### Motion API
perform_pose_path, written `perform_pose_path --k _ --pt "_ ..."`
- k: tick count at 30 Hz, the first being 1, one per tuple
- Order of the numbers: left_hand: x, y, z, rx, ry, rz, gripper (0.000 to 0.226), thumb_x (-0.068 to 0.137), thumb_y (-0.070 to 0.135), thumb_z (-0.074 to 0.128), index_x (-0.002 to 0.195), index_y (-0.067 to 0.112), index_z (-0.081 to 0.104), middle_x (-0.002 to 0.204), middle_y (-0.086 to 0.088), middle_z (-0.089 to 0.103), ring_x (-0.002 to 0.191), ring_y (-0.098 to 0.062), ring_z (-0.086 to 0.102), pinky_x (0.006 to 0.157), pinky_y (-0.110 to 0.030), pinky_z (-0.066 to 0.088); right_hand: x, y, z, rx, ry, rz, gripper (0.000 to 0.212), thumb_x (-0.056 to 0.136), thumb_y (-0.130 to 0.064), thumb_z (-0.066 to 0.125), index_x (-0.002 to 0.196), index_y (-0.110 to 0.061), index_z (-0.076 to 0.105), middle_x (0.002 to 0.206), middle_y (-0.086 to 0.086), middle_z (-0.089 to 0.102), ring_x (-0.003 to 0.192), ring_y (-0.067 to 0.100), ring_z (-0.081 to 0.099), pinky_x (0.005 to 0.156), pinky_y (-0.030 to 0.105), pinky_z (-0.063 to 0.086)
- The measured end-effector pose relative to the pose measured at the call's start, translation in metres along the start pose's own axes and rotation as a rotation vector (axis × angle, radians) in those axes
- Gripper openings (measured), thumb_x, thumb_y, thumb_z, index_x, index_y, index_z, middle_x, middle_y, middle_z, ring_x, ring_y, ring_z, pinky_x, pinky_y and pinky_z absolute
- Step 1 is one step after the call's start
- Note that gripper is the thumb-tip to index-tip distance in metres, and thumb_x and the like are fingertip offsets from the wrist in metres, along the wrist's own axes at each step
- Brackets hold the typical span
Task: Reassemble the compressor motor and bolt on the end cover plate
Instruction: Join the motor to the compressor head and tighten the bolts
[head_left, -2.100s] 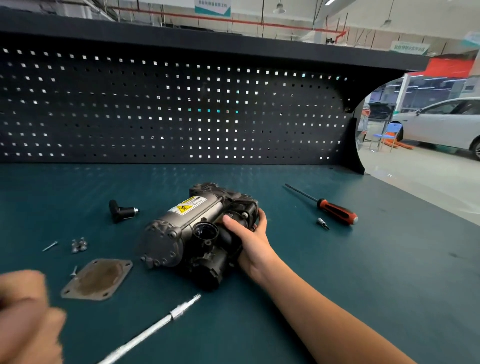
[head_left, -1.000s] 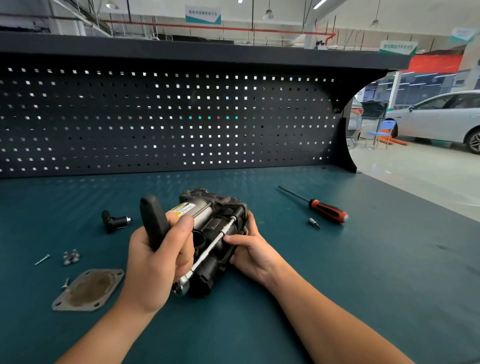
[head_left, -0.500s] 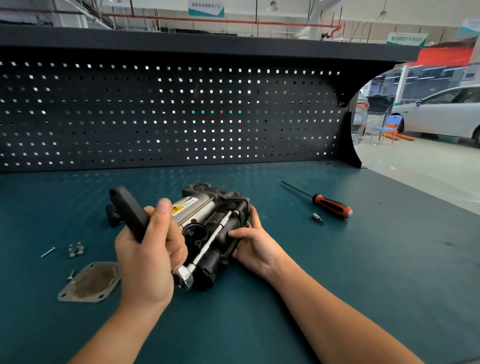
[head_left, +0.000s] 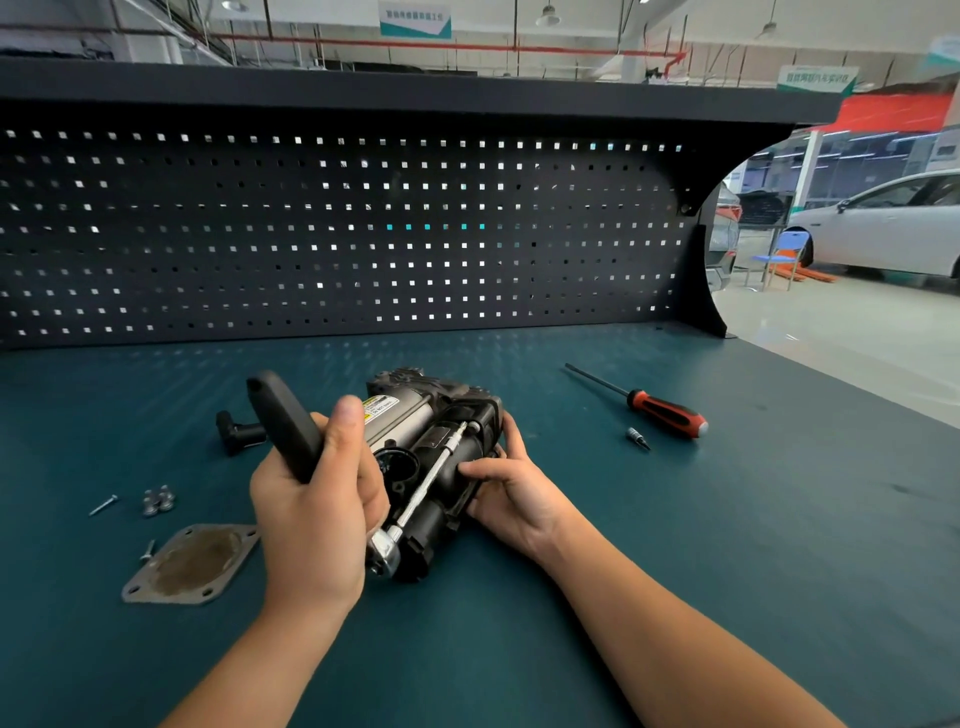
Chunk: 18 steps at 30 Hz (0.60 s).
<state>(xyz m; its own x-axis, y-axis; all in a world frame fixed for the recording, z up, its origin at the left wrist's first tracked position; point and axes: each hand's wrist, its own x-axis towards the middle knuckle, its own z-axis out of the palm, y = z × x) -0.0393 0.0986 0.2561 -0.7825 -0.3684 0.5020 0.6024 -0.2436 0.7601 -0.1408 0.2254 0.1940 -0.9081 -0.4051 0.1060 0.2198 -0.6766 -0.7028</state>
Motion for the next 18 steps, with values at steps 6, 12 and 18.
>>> perform_pose_path --k 6,12,18 --pt "-0.0044 0.0001 0.0049 0.038 -0.034 -0.018 0.041 0.07 0.043 0.056 0.048 0.017 0.033 0.038 0.01 0.026 0.031 -0.005 0.019 0.035 -0.013 0.019 -0.0025 -0.0004 0.002 -0.051 0.003 0.004 0.071 0.08 0.024 0.034 0.116 -0.037 0.045 0.1 0.008 0.062 0.085 0.025 0.06 0.072 0.039 0.052" --pt "-0.004 -0.0001 0.0033 0.003 0.013 -0.013 0.044 0.071 0.041 0.056 0.053 0.013 0.028 0.038 0.009 0.025 0.032 -0.005 0.018 0.035 -0.012 0.019 -0.0034 -0.0015 0.0045 -0.069 0.007 0.005 0.079 0.08 0.023 0.033 0.133 -0.035 0.035 0.105 0.01 0.059 0.087 0.026 0.058 0.075 0.041 0.05" --pt "-0.0016 -0.0062 -0.0008 -0.049 0.089 -0.012 0.055 0.094 0.023 0.047 0.041 0.025 0.034 0.038 0.01 0.024 0.03 -0.005 0.016 0.036 -0.011 0.017 -0.0031 -0.0013 0.0052 -0.06 0.025 0.009 0.082 0.08 0.023 0.033 0.136 -0.036 0.032 0.104 0.009 0.061 0.084 0.024 0.062 0.072 0.04 0.053"
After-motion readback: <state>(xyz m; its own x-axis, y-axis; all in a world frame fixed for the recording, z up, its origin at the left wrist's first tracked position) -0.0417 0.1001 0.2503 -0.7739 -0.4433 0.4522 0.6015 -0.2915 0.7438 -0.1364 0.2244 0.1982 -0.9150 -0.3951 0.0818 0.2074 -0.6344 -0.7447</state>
